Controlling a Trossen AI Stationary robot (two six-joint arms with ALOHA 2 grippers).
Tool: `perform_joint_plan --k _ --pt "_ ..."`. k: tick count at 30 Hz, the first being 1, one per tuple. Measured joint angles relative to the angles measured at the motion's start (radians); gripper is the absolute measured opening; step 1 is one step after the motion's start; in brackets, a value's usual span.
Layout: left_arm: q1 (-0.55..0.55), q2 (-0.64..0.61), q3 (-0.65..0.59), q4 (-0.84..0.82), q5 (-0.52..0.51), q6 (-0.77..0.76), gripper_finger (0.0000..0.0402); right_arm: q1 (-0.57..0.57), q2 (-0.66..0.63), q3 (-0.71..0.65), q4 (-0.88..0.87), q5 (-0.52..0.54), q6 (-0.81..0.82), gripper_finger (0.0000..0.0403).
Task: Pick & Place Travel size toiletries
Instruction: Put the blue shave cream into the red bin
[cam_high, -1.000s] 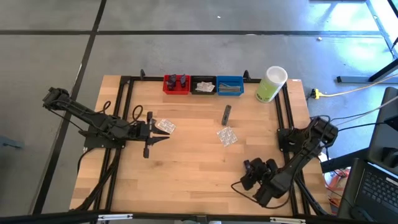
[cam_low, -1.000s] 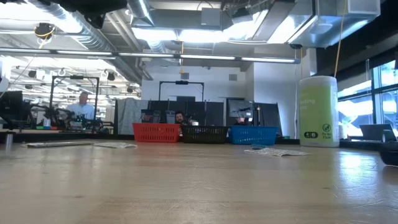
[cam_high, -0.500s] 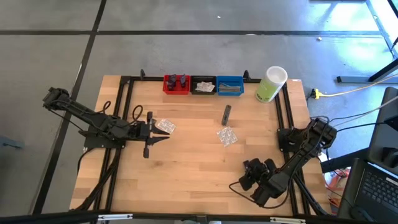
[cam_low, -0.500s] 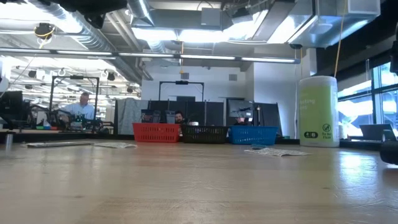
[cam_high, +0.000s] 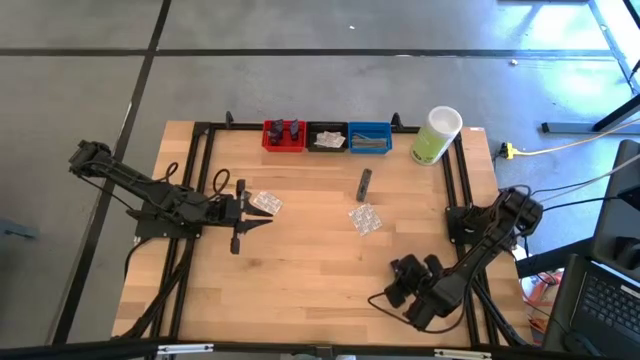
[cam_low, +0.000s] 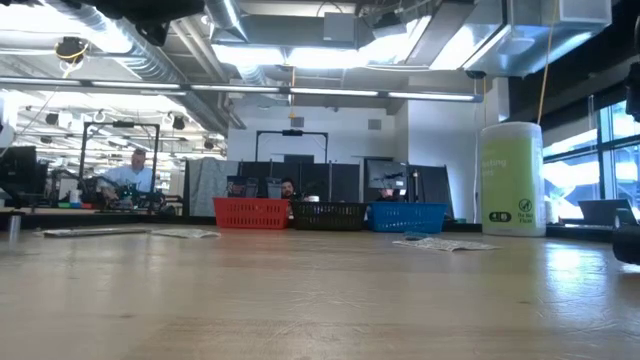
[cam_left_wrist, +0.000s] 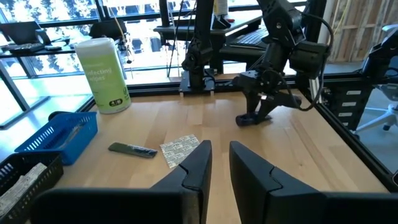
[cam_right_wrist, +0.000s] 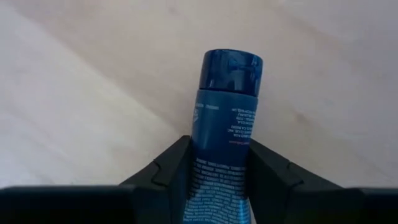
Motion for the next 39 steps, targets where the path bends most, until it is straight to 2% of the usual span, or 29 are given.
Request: perform_joint_plan --k 3,15,24,28,32,36,39 --pt "0.0 0.0 0.0 0.0 0.0 0.0 0.0052 -0.002 -0.012 0.0 0.023 -0.002 -0.037 0.0133" --pt "0.0 0.0 0.0 0.0 0.0 0.0 0.0054 -0.051 -0.063 0.001 0.257 0.107 -0.335 0.012" --pt "0.0 0.0 0.0 0.0 -0.003 0.008 0.005 -0.097 -0.067 0.002 0.494 0.112 -0.602 0.0112" --pt "0.0 0.0 0.0 0.0 -0.001 -0.091 0.0053 -0.112 -0.068 0.002 0.577 0.114 -0.692 0.0115" --pt "0.002 0.015 0.0 -0.005 0.062 -0.108 0.0054 -0.126 -0.068 0.003 0.658 0.099 -0.782 0.0112" --pt "0.001 0.083 0.001 0.009 0.127 -0.089 0.0054 -0.147 -0.068 0.003 0.731 0.063 -0.856 0.0107" --pt "-0.001 0.156 0.002 0.009 0.137 -0.077 0.0054 -0.162 -0.068 0.003 0.788 0.029 -0.906 0.0106"
